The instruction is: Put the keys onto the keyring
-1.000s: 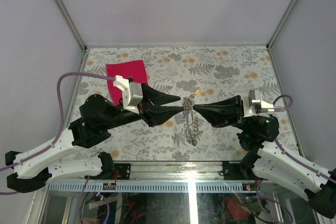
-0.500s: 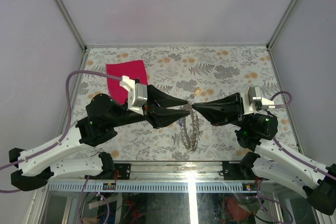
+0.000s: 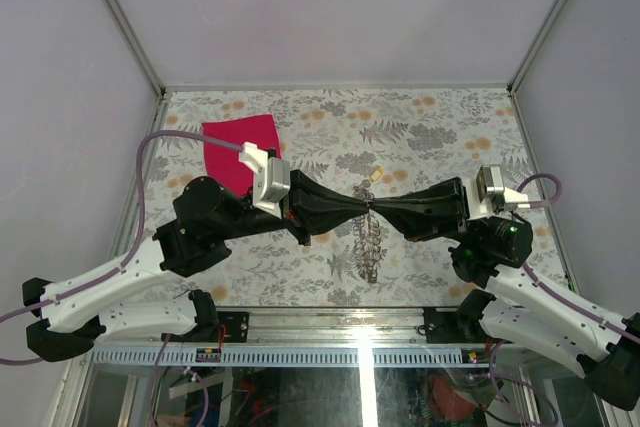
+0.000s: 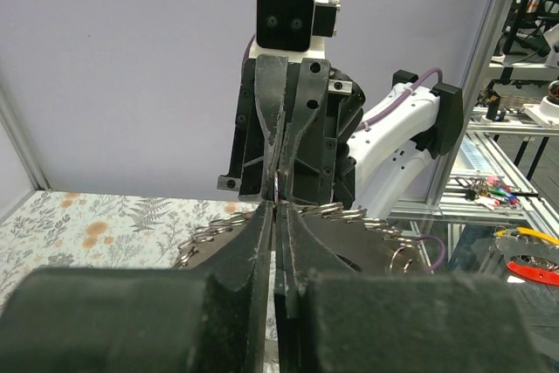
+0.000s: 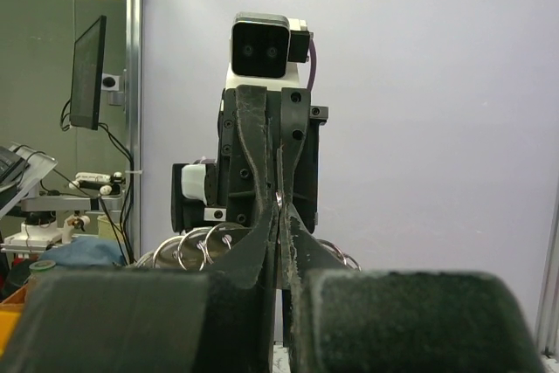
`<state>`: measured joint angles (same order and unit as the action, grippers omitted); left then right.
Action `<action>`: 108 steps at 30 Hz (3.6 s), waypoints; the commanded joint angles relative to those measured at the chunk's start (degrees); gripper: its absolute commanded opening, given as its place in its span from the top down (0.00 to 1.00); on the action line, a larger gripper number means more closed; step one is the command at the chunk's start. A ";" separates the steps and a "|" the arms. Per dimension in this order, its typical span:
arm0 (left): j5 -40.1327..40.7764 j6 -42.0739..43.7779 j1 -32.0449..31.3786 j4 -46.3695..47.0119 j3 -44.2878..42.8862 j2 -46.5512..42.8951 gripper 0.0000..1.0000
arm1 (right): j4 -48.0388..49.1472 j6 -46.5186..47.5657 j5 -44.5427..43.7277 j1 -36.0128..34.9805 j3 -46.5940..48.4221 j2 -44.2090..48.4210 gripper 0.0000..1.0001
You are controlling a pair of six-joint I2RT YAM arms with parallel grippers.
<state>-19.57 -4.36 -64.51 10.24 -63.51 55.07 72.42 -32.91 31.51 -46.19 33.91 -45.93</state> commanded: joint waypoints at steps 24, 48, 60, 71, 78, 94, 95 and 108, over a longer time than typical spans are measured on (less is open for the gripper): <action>-6.26 17.07 -0.23 -32.31 -18.21 7.61 1.00 | -83.60 42.16 6.60 -0.30 30.06 8.45 0.60; -5.26 22.09 -0.21 -36.96 -19.64 6.90 1.00 | -85.64 43.16 12.24 -0.30 31.43 2.36 0.74; -4.63 21.72 -0.18 -36.17 -19.12 6.09 1.00 | -83.93 42.30 13.44 -0.29 30.13 1.76 0.77; -3.48 21.20 -0.22 -35.18 -18.46 5.71 1.00 | -75.00 41.74 13.88 -0.30 25.55 2.78 1.00; -0.84 19.18 -0.20 -30.51 -14.91 2.22 0.66 | -63.70 50.43 9.32 -0.28 17.16 8.25 1.00; 1.54 17.94 -0.26 -24.55 -11.38 -1.39 0.57 | -54.99 62.94 10.77 -0.30 15.47 9.76 1.00; 1.48 18.31 -0.23 -24.38 -11.39 -1.30 0.57 | -54.94 63.25 11.01 -0.32 15.75 9.76 1.00; -0.35 21.49 -0.24 -22.77 -12.50 -0.32 0.60 | -52.58 63.26 13.80 -0.30 18.01 9.32 1.00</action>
<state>-19.05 15.33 -64.51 -16.82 -75.11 54.59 11.75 30.04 43.70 -46.19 48.49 -36.86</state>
